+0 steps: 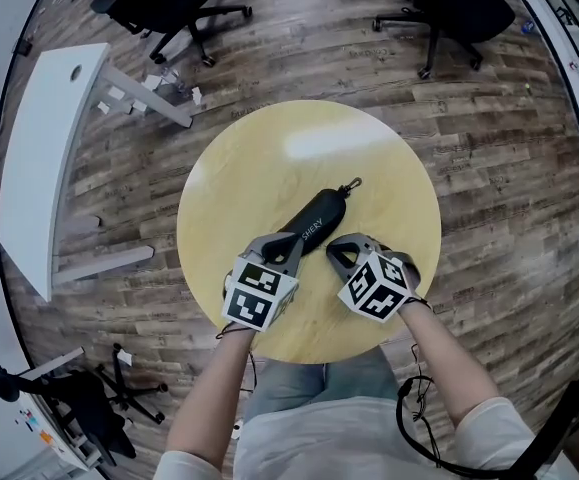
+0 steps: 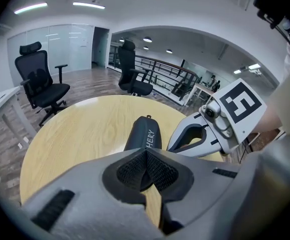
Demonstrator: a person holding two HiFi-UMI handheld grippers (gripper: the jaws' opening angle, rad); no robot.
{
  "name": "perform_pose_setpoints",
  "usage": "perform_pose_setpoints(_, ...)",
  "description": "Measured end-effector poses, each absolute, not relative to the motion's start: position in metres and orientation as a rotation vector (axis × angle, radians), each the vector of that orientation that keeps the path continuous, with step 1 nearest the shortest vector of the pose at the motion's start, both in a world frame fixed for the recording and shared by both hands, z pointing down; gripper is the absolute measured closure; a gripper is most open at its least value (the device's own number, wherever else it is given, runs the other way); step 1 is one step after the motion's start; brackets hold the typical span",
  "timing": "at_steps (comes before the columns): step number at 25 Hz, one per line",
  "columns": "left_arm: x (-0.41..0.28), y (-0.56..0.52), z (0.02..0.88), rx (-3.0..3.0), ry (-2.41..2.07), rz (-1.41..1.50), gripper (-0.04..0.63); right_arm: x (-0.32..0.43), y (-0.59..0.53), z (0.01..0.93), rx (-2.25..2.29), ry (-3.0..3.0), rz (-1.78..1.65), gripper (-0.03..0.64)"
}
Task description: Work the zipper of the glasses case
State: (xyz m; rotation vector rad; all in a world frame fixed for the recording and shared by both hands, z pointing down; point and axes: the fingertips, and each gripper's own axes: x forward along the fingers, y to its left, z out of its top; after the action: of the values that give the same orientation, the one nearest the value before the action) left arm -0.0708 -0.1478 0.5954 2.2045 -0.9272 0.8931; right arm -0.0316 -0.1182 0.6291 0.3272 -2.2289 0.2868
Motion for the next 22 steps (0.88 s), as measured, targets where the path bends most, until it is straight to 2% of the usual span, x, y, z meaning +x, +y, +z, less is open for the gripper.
perform_pose_setpoints(7, -0.023, -0.096, 0.587, 2.255, -0.79, 0.847, 0.589, 0.007, -0.16, 0.623, 0.097, -2.206, 0.001, 0.615)
perform_pose_setpoints(11, -0.022, -0.135, 0.567, 2.318, -0.915, 0.791, 0.589, 0.012, -0.169, 0.623, -0.061, -2.201, -0.111, 0.615)
perform_pose_setpoints(16, -0.029, -0.185, 0.596, 2.282, -0.885, 0.92, 0.589, 0.012, -0.169, 0.629, -0.085, -2.199, -0.096, 0.615)
perform_pose_setpoints(22, -0.029, -0.187, 0.598, 2.301, -0.934, 0.858, 0.588, 0.008, -0.153, 0.631, -0.019, -2.234, 0.022, 0.615)
